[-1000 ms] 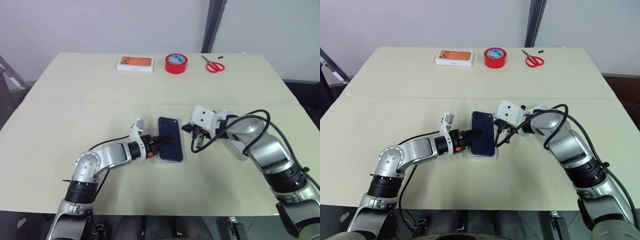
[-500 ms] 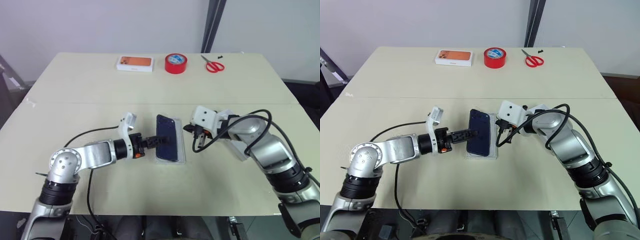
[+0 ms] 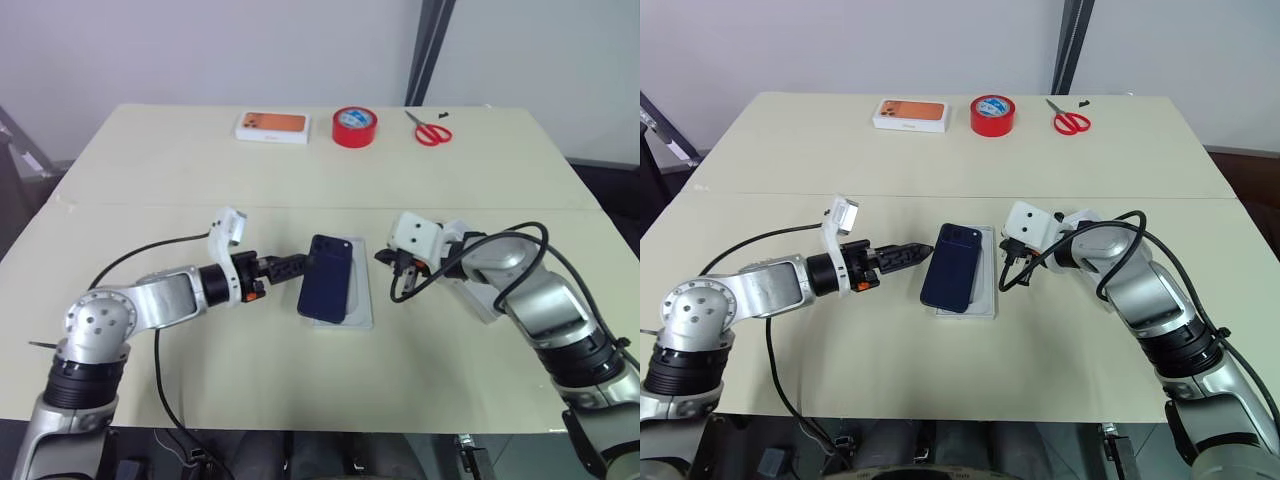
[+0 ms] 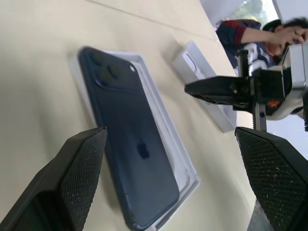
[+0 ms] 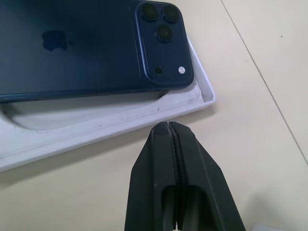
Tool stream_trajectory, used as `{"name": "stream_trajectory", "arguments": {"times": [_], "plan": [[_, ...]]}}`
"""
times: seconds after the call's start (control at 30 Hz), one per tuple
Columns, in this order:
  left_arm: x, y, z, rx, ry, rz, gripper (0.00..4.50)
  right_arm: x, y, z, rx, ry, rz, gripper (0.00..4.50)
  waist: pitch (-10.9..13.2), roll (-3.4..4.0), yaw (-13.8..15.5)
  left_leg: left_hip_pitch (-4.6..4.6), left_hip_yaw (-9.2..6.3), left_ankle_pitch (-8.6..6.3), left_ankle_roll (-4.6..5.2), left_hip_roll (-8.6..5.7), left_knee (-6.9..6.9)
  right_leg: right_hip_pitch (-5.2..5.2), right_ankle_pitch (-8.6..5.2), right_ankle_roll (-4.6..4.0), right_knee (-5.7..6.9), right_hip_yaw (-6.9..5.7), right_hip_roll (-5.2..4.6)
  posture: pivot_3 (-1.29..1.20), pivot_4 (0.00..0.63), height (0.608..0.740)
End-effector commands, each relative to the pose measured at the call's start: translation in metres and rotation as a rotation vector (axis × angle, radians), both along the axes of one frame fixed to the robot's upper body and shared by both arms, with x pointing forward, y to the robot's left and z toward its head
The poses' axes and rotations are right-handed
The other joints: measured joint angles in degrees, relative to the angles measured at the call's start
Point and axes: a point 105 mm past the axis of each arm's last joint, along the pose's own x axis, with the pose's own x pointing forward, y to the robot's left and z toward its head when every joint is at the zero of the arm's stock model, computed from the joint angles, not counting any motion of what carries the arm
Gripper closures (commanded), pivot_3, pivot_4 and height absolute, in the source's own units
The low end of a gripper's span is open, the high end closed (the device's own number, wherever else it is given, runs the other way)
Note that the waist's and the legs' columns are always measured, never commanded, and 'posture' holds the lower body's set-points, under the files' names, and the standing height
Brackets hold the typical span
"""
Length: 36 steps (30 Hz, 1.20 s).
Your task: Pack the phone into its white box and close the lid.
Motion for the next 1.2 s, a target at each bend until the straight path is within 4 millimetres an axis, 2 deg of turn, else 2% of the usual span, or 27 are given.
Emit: {"name": "stream_trajectory", "arguments": {"times": [0.03, 0.2, 0.37, 0.47, 0.57, 0.7, 0.77, 0.9, 1.2], "plan": [[0.013, 0.021, 0.009, -0.021, -0.065, 0.111, 0.03, -0.001, -0.001, 0.013, 0.009, -0.05, 0.004, 4.5, 0.01, 0.01, -0.19, 0.01, 0.0, 0.0, 0.0, 0.0, 0.0, 0.0, 0.0, 0.0, 0.02, 0.01, 0.01, 0.0, 0.15, 0.733], [0.024, 0.064, 0.007, 0.061, -0.105, 0.249, 0.03, -0.003, 0.005, 0.019, 0.026, -0.07, 0.023, 4.5, 0.02, 0.02, -0.28, 0.03, 0.01, 0.0, 0.0, 0.04, -0.01, -0.02, 0.0, 0.0, 0.04, 0.01, 0.05, 0.0, 0.15, 0.733], [0.016, 0.096, 0.018, 0.315, -0.382, 0.242, 0.03, -0.015, 0.055, 0.026, 0.094, -0.046, 0.12, 4.5, 0.1, 0.07, -0.4, 0.02, 0.02, 0.0, -0.01, 0.04, -0.05, -0.06, -0.01, -0.02, 0.04, 0.01, 0.06, 0.0, 0.15, 0.733], [0.007, 0.103, 0.017, 0.437, -0.501, 0.156, 0.03, -0.015, 0.078, 0.026, 0.128, -0.016, 0.118, 4.5, 0.12, 0.1, -0.36, 0.02, 0.04, 0.01, -0.03, 0.07, -0.1, -0.09, -0.01, -0.04, 0.02, 0.01, 0.05, 0.0, 0.15, 0.733], [-0.009, 0.105, 0.005, 0.597, -0.606, -0.001, 0.03, -0.017, 0.11, 0.027, 0.18, 0.075, 0.102, 4.5, 0.14, 0.13, -0.35, 0.0, 0.06, 0.01, -0.03, 0.06, -0.14, -0.09, -0.02, -0.08, -0.03, 0.0, -0.04, 0.0, 0.15, 0.733], [-0.023, 0.105, -0.006, 0.642, -0.65, -0.125, 0.03, -0.018, 0.135, 0.011, 0.053, 0.089, 0.068, 4.5, 0.15, 0.15, -0.23, -0.02, 0.07, -0.02, 0.0, 0.05, -0.21, -0.17, -0.07, -0.21, -0.05, -0.04, -0.19, 0.0, 0.15, 0.733], [-0.026, 0.105, -0.008, 0.626, -0.646, -0.145, 0.03, -0.014, 0.138, 0.001, -0.039, 0.062, 0.044, 4.5, 0.15, 0.14, -0.25, -0.04, 0.07, -0.04, 0.02, 0.03, -0.23, -0.16, -0.09, -0.27, -0.09, -0.06, -0.24, 0.0, 0.15, 0.733], [-0.034, 0.101, -0.01, 0.586, -0.63, -0.171, 0.03, -0.012, 0.138, -0.011, -0.098, 0.067, 0.011, 4.5, 0.16, 0.17, -0.56, -0.07, 0.07, -0.05, 0.05, 0.0, -0.23, -0.19, -0.07, -0.22, -0.08, -0.07, -0.28, 0.0, 0.15, 0.733], [-0.035, 0.099, -0.019, 0.586, -0.62, -0.161, 0.03, -0.014, 0.121, -0.014, -0.145, 0.085, -0.022, 4.5, 0.16, 0.17, -0.85, -0.08, 0.06, -0.06, 0.06, 0.01, -0.24, -0.21, 0.01, -0.09, -0.04, -0.08, -0.26, 0.0, 0.15, 0.733]]}}
